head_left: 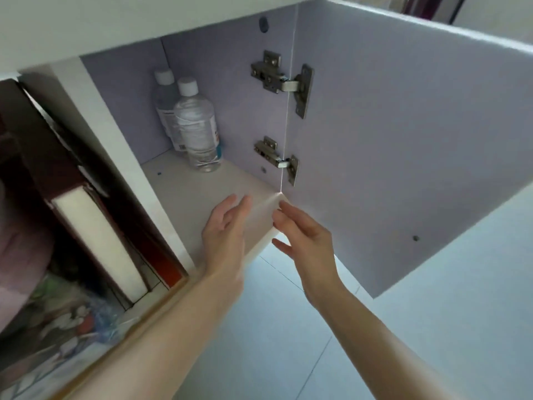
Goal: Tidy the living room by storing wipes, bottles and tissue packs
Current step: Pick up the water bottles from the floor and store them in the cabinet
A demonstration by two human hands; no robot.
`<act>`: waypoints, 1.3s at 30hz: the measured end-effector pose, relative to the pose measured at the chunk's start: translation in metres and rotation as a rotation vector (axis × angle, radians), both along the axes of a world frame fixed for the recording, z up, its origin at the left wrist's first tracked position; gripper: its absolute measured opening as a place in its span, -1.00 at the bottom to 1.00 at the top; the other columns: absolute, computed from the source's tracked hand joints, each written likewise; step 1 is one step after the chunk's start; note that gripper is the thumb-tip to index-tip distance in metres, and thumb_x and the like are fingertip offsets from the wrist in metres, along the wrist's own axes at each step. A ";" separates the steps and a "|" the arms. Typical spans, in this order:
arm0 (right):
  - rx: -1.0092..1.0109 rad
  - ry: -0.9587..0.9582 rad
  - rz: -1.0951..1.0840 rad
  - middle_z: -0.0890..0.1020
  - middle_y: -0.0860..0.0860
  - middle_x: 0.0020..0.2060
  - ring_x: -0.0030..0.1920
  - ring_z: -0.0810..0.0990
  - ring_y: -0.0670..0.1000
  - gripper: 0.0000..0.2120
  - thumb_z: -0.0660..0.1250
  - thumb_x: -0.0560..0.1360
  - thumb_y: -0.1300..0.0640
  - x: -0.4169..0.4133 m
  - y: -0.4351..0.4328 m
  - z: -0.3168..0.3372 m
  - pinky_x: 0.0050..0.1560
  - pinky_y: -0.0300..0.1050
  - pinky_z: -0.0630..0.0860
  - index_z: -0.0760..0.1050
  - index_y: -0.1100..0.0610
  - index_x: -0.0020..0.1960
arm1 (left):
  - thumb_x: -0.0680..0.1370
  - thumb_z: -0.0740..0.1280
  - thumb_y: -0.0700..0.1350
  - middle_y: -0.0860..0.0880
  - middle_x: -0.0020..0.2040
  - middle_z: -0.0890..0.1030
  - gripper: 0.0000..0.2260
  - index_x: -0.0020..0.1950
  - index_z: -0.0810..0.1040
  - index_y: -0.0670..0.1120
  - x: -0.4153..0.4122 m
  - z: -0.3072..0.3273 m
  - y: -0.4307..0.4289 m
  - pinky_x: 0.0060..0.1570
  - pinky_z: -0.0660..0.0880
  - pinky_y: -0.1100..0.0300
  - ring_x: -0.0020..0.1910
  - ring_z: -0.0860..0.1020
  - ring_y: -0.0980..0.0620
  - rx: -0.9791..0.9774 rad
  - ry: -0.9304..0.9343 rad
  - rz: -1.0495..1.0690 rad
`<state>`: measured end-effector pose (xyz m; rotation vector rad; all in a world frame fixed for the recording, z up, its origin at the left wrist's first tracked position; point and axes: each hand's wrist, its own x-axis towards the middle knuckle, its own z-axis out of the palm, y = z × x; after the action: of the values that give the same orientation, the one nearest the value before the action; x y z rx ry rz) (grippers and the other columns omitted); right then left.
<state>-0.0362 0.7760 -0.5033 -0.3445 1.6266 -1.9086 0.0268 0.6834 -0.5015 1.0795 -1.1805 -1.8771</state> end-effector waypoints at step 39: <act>0.092 -0.071 -0.504 0.70 -0.05 0.04 0.10 0.66 -0.07 -0.56 0.47 0.22 -0.02 -0.093 0.273 -0.022 0.09 -0.04 0.57 0.60 -0.02 0.10 | 0.20 0.47 0.22 0.14 0.10 0.60 -0.47 0.15 0.55 0.17 -0.098 -0.007 0.229 -0.18 0.44 0.53 0.15 0.54 0.26 -0.046 -0.078 -0.733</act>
<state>-0.1293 1.0485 -0.5256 0.1918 1.8703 -2.1598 -0.0711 0.9124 -0.5088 0.7432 -1.8280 -2.3309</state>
